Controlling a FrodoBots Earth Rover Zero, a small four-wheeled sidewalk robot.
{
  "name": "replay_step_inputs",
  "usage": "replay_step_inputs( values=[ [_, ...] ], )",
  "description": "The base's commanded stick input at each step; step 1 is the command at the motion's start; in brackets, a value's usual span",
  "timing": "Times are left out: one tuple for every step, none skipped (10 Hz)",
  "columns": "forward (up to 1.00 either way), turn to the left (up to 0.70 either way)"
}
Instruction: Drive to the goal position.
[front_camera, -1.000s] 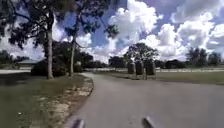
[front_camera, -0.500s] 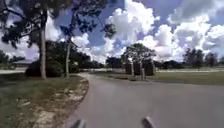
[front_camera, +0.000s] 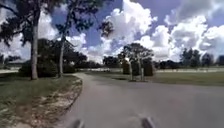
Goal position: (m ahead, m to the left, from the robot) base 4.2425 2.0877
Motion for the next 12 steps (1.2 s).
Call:
replay_step_inputs(
  values=[
    [0.7, 0.17],
    [0.7, 0.31],
    [0.7, 0.35],
    [0.7, 0.35],
    [0.7, 0.35],
    [0.7, 0.35],
    [0.7, 0.35],
    [0.7, 0.35],
    [0.7, 0.35],
    [0.7, 0.35],
    [0.7, 0.35],
    [0.7, 0.35]
  ],
)
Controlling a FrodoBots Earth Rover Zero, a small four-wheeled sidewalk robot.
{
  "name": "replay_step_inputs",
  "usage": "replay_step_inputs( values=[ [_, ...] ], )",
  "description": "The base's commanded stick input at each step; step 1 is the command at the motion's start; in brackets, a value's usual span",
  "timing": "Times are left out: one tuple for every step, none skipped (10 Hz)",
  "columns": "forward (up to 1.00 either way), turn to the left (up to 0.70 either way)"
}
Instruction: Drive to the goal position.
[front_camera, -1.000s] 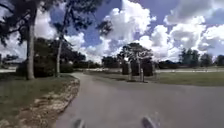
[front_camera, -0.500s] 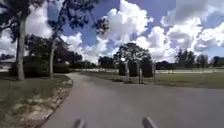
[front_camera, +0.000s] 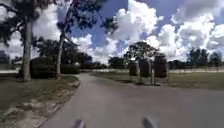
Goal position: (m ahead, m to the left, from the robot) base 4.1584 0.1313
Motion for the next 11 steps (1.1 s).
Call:
replay_step_inputs(
  values=[
    [0.7, 0.35],
    [0.7, 0.19],
    [0.7, 0.0],
    [0.7, 0.0],
    [0.7, 0.0],
    [0.7, 0.0],
    [0.7, 0.0],
    [0.7, 0.0],
    [0.7, 0.0],
    [0.7, 0.0],
    [0.7, 0.0]
  ],
)
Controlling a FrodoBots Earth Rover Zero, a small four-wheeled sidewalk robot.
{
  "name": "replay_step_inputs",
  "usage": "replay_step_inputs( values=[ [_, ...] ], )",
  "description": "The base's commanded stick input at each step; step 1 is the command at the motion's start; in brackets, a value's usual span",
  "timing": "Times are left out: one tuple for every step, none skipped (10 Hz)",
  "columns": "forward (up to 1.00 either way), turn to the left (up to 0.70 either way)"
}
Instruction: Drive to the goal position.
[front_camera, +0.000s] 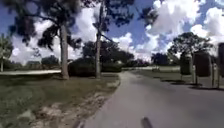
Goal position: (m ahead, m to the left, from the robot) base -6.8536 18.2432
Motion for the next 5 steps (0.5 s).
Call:
replay_step_inputs(
  values=[
    [0.7, -0.15],
    [0.7, -0.35],
    [0.7, -0.35],
    [0.7, -0.35],
    [0.7, -0.35]
  ],
)
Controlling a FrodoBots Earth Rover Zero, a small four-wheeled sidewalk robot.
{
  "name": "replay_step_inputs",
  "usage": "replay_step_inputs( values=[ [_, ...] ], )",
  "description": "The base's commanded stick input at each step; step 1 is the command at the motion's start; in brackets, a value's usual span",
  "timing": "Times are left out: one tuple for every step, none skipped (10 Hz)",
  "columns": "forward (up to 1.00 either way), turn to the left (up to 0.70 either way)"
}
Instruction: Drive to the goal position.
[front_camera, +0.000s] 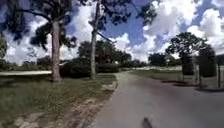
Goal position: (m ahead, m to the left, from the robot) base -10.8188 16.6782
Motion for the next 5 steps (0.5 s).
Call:
replay_step_inputs(
  values=[
    [0.7, -0.35],
    [0.0, -0.18],
    [-0.42, 0.0],
    [-0.7, 0.0],
    [-0.7, 0.0]
  ],
)
